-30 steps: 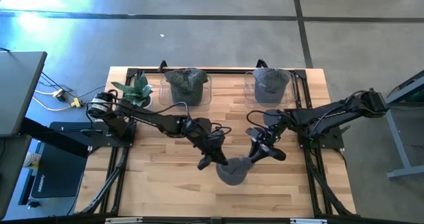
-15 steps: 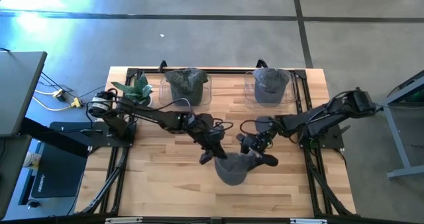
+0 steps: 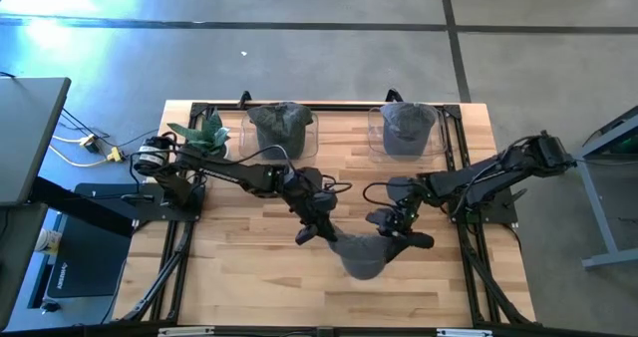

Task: Pick & Place hat
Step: Put the gray cap into the right transparent bin

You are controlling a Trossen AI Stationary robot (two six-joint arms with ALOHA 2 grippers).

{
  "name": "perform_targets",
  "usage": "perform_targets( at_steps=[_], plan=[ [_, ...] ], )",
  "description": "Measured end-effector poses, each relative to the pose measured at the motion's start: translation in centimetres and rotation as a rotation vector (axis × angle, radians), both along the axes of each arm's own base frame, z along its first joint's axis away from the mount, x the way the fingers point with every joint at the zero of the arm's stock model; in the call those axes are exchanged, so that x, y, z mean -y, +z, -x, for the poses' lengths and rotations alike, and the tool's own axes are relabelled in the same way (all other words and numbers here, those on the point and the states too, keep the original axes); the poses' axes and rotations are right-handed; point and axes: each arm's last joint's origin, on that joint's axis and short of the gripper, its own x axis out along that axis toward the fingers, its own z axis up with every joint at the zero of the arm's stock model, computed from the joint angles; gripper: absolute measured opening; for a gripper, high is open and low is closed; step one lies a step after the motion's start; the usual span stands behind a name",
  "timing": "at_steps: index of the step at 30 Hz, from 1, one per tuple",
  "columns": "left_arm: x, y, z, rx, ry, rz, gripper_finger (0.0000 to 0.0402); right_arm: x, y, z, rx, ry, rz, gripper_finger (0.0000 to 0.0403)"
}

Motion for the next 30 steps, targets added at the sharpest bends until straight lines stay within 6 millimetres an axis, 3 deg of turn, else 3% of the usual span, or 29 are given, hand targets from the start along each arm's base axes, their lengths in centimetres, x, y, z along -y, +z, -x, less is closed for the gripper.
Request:
perform_targets(
  at_steps=[2,4,10,22,30],
  plan=[
    [0.0,0.0,0.0,0.001,0.002,0.004,0.0001,0.0,0.3,0.2,0.008,0.000,-0.003,0.0040],
    [0.0,0.1,-0.1,0.006,0.006,0.012,0.0001,0.1,0.4,0.2,0.016,0.000,0.002,0.0012],
    [0.3,1.4,-0.5,0.099,-0.018,0.109,0.0028,0.1,0.3,0.1,0.017,-0.043,0.027,0.0019],
    [2.4,-0.9,-2.1,0.157,-0.063,0.130,0.0223,0.2,0.2,0.0,0.034,-0.087,0.054,0.0005],
    [4.3,-0.9,-2.1,0.291,-0.101,0.034,0.0245,0.3,0.9,0.2,0.056,-0.115,0.053,0.0007]
  ],
)
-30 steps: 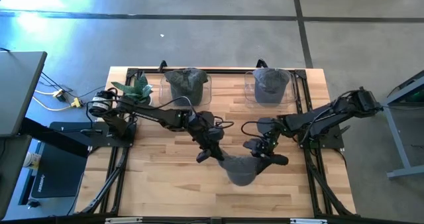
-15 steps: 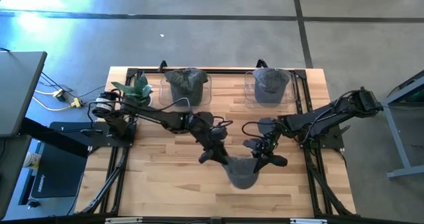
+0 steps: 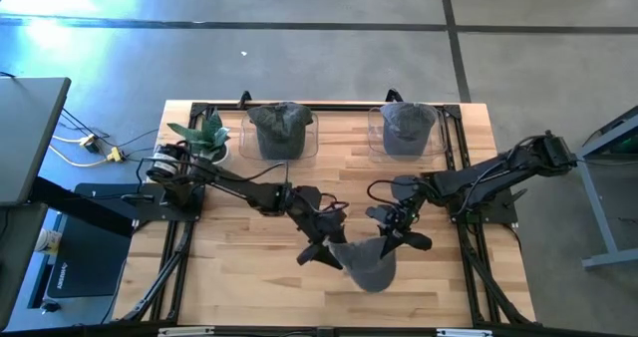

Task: Pick & Place hat
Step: Put the gray cap into the right transparent bin

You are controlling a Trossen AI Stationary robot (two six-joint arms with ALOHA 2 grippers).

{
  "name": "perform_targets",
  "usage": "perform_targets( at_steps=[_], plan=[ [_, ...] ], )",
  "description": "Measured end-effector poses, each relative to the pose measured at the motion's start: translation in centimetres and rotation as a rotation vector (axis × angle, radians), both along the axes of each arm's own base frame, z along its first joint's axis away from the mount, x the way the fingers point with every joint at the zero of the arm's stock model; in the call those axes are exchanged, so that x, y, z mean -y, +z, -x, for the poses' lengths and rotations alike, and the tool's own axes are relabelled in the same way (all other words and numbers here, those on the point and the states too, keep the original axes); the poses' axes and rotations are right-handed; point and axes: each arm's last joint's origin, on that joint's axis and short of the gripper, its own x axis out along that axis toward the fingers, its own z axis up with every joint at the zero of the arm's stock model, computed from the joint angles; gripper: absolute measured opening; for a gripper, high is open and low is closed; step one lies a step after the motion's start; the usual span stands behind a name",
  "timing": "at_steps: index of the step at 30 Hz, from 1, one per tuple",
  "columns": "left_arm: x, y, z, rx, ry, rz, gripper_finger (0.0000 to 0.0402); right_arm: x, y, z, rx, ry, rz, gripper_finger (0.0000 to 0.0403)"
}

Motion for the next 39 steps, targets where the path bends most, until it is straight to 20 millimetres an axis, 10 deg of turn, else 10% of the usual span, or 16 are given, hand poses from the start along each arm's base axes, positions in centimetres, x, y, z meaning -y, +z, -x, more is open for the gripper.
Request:
perform_targets(
  at_steps=[39],
  plan=[
    [0.5,0.8,0.0,0.055,0.006,0.041,0.0245,-0.3,3.8,0.4,0.300,-0.038,-0.062,0.0005]
  ],
)
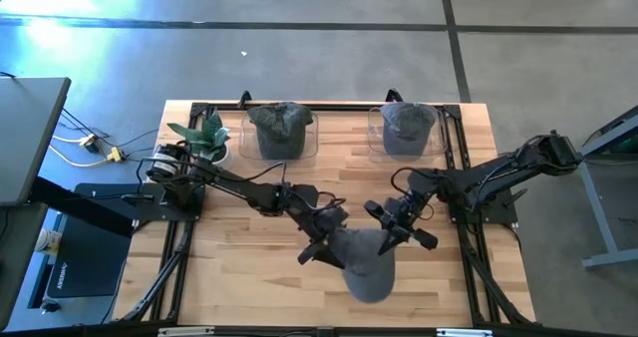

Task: Pick & Place hat
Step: Put the gray cap into the right transparent bin

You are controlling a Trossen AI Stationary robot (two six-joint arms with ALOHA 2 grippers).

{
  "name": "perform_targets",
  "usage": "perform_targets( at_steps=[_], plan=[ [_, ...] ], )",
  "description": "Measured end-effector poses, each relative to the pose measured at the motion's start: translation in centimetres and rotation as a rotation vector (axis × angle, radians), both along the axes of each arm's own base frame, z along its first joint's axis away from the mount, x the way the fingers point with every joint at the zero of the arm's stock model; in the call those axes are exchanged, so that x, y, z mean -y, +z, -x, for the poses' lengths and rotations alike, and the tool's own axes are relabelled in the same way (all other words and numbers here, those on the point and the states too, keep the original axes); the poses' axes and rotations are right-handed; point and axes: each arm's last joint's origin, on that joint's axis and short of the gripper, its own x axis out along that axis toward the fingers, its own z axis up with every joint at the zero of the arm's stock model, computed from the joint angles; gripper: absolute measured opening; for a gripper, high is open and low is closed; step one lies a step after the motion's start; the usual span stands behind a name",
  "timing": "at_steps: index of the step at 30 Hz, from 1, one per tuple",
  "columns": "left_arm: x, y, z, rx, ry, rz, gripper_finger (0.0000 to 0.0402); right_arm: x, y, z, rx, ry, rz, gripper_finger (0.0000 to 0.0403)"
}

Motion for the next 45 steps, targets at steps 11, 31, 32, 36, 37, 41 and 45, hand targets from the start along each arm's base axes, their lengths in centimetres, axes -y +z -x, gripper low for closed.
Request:
perform_targets(
  at_steps=[11,31,32,36,37,41,45],
  plan=[
    [0.4,0.1,0.4,-0.066,-0.192,0.084,0.0146,0.0,-0.9,0.2,-0.145,0.022,-0.014,0.0003],
    [-1.1,0.8,0.2,0.004,-0.220,0.098,0.0008,-0.5,0.5,1.8,-0.172,0.059,-0.046,0.0011],
    [-1.4,0.8,0.1,0.012,-0.210,0.093,0.0005,-0.5,0.4,1.8,-0.177,0.041,-0.048,0.0012],
    [-1.5,0.7,0.0,0.018,-0.180,0.081,0.0004,-0.2,0.3,1.6,-0.227,-0.040,-0.070,0.0042],
    [-1.7,0.7,0.0,0.027,-0.163,0.073,0.0004,-0.1,0.3,1.6,-0.243,-0.052,-0.082,0.0056],
    [-1.8,0.5,-0.1,0.034,-0.136,0.039,0.0002,0.4,0.2,1.4,-0.277,-0.085,-0.109,0.0128],
    [-2.2,0.2,-0.2,0.024,-0.113,0.014,0.0001,0.7,0.1,1.4,-0.288,-0.081,-0.109,0.0204]
  ],
)
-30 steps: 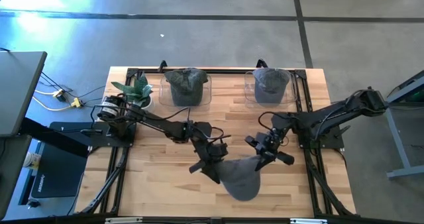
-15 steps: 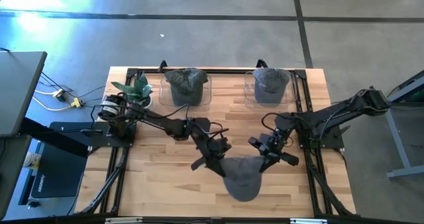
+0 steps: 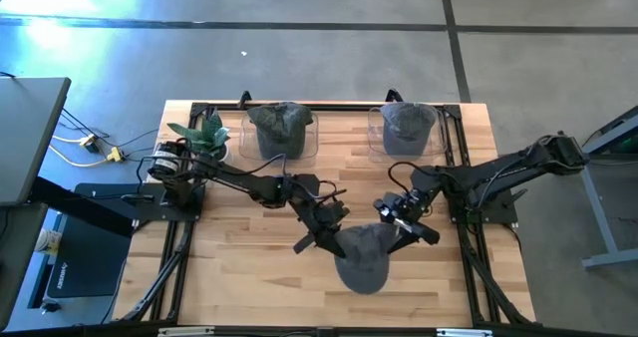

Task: Pick & Place hat
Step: Put the gray cap into the right transparent bin

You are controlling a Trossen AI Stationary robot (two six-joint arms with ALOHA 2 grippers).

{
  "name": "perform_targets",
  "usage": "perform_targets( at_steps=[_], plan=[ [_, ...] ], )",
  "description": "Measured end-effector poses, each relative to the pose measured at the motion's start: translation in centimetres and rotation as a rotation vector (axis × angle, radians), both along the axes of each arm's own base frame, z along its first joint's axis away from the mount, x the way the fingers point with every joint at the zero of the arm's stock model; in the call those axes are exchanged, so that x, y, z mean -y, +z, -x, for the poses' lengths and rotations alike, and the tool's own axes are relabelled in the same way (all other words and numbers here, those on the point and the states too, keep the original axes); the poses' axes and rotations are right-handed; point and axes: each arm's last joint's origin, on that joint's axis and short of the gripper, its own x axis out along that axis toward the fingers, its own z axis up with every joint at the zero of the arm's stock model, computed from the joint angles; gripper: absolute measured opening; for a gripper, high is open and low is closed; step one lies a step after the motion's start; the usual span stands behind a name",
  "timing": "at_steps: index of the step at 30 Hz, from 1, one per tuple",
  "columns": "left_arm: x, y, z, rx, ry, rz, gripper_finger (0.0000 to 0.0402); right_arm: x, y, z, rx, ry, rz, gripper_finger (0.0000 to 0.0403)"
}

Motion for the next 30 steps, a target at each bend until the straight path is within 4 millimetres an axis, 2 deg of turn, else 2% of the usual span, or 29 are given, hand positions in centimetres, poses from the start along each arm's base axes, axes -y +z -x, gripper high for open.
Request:
perform_targets(
  at_steps=[3,5,10,15,19,22,24,30],
  plan=[
    [-0.2,-0.1,0.0,-0.014,-0.002,-0.003,0.0001,0.1,-0.6,0.1,-0.057,0.015,0.014,0.0243],
    [-0.2,-0.1,0.0,-0.013,0.000,-0.004,0.0001,0.0,-1.1,0.3,-0.066,0.023,0.068,0.0253],
    [-0.2,-0.2,-0.1,-0.006,0.041,-0.015,0.0000,0.0,-1.5,-0.2,-0.004,-0.019,0.150,0.0250],
    [-0.3,-0.2,-0.2,0.002,0.072,-0.029,0.0000,-0.2,-1.9,-1.5,0.037,-0.027,0.107,0.0249],
    [-0.3,-0.5,-0.1,-0.030,0.071,-0.037,0.0000,-0.5,-2.2,-2.3,0.073,0.042,0.062,0.0245],
    [-0.3,-1.0,0.0,-0.080,0.070,-0.047,0.0000,-0.7,-2.2,-2.2,0.058,0.104,0.032,0.0221],
    [-0.3,-1.2,0.0,-0.100,0.066,-0.052,0.0000,-0.7,-2.1,-2.0,0.036,0.160,-0.006,0.0191],
    [-0.3,-0.9,0.0,-0.076,0.041,-0.043,0.0000,-0.8,-1.8,-1.9,-0.004,0.216,-0.058,0.0053]
  ],
)
